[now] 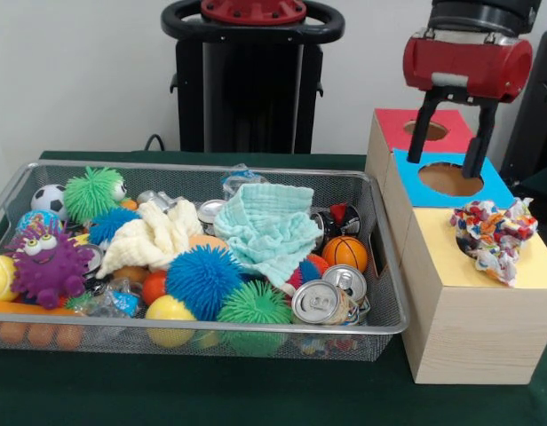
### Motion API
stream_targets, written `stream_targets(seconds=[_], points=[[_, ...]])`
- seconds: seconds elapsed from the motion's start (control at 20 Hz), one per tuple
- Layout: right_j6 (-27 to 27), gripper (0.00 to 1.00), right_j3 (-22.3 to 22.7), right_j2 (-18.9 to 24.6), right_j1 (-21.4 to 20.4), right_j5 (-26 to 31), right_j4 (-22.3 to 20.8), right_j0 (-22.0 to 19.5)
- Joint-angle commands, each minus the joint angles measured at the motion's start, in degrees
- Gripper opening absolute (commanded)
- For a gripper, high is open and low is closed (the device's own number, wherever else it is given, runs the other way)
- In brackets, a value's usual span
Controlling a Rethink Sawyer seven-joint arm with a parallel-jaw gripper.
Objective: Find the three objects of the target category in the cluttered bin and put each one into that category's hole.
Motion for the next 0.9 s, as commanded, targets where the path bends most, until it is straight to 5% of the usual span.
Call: stream_targets(seconds=[0.05, 0.65, 0.9], points=[[21.27, 1.0, 7.03, 3.4, -0.18, -1.13, 7.04, 0.42], [21.1, 1.0, 10.56, 7.32, 0.62, -8.38, 8.59, -0.58], [22.61, 1.0, 12.5, 12.18, 0.21, -14.3, 9.01, -2.98]])
